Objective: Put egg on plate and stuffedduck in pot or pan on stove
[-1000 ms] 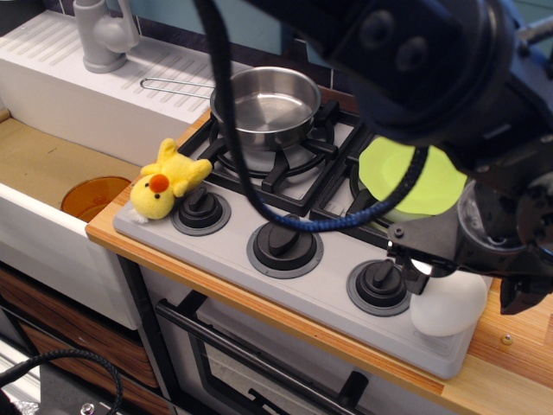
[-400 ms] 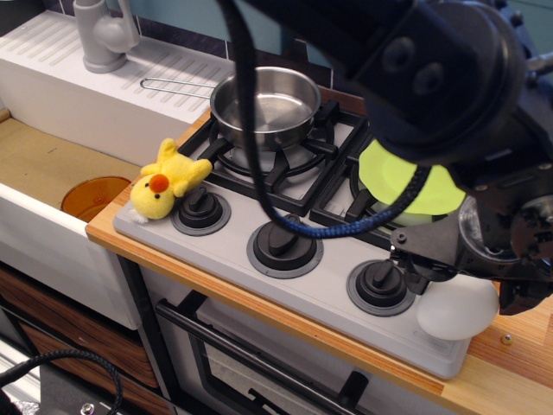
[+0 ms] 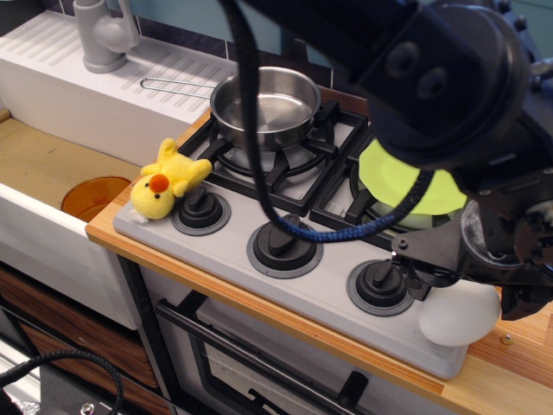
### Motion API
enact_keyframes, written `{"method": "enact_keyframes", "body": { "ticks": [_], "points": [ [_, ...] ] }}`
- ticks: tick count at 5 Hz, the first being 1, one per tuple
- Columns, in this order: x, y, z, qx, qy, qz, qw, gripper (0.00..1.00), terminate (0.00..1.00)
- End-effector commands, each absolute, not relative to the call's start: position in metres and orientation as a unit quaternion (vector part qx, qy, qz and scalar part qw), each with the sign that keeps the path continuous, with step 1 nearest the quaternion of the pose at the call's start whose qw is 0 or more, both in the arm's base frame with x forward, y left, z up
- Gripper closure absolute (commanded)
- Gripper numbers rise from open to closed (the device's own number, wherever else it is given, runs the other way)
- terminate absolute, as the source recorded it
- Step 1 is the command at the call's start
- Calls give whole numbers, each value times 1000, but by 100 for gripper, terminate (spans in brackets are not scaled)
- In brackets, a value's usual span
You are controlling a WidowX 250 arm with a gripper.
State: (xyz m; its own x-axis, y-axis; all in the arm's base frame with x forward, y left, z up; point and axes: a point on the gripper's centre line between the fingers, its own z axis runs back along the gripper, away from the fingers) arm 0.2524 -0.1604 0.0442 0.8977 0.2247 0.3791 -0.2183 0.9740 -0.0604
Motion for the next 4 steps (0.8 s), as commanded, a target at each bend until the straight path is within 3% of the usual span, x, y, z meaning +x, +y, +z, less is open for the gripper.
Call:
{"method": "enact_keyframes", "body": {
  "ticks": [1, 4],
  "points": [
    [255, -167, 52, -21, -206, 116, 971, 0, 0],
    [253, -164, 55, -31, -204, 113, 972, 0, 0]
  ]
}}
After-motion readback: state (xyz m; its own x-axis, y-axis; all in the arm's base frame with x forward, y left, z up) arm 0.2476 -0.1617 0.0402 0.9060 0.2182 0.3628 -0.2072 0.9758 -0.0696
